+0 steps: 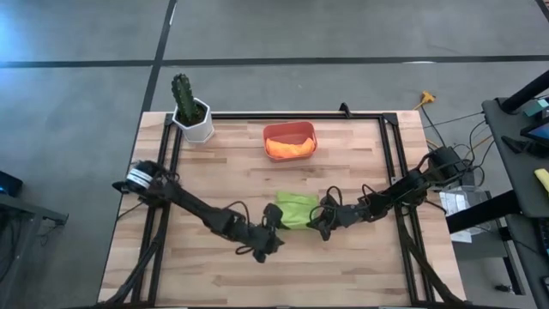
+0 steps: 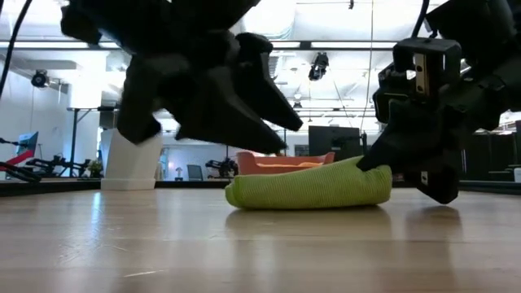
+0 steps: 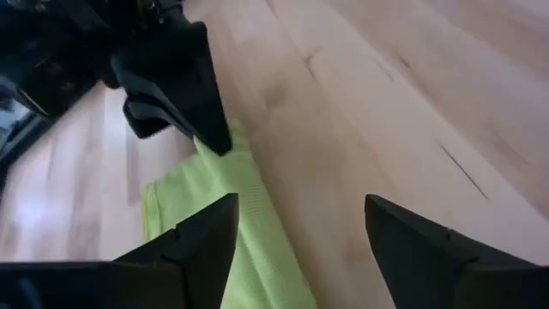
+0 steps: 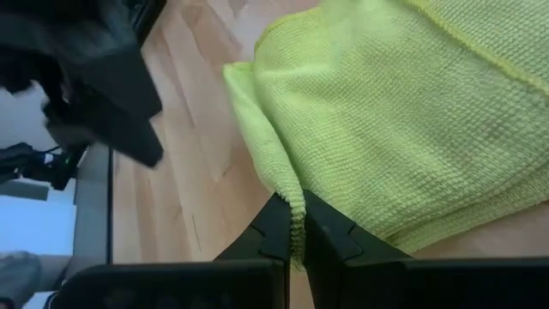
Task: Roll microfiber towels into tight, uniform cylinder then place into a basket
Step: Roll the green microfiber cloth
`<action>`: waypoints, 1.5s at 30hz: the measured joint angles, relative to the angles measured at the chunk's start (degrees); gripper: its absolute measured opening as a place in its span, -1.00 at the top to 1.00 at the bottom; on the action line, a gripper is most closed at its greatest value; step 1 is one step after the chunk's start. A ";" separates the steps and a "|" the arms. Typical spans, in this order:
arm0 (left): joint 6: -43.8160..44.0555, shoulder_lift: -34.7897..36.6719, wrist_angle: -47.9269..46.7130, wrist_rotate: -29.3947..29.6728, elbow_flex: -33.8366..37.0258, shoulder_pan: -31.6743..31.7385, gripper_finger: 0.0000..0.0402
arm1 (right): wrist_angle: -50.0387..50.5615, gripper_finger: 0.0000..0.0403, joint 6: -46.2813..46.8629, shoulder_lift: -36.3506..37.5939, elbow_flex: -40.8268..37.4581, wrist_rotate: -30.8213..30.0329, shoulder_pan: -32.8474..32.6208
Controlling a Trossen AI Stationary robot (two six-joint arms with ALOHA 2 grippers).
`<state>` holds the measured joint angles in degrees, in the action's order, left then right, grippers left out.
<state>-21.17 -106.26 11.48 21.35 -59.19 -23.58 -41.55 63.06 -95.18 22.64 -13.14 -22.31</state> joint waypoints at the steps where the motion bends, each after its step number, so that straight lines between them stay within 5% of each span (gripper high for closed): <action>1: 0.08 -0.92 1.14 0.55 -0.03 -0.13 -0.19 | -0.07 0.94 0.01 0.01 0.08 -0.22 0.00; 7: 5.72 -6.09 3.28 2.06 -1.27 0.62 -0.19 | -0.72 0.94 -1.65 0.15 1.20 -1.51 -0.02; 17: 3.91 -5.55 2.48 14.80 -0.88 0.31 -0.19 | -0.21 0.94 -3.02 0.24 1.35 -1.02 -0.99; 25: 4.23 -6.24 3.76 8.19 -0.84 1.50 -0.20 | -0.29 0.94 -6.08 0.28 1.37 0.04 -1.20; 37: 4.26 -7.70 4.42 8.30 -0.78 3.37 -0.19 | -0.70 0.94 -7.59 0.33 1.39 1.61 -1.20; 45: 4.28 -7.70 4.02 7.60 -0.78 3.37 0.29 | -0.71 0.94 -9.21 0.33 1.39 1.81 -1.31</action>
<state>-16.88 -113.95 15.51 28.95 -59.96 -20.21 -42.26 53.85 -94.85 24.03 -11.33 -23.62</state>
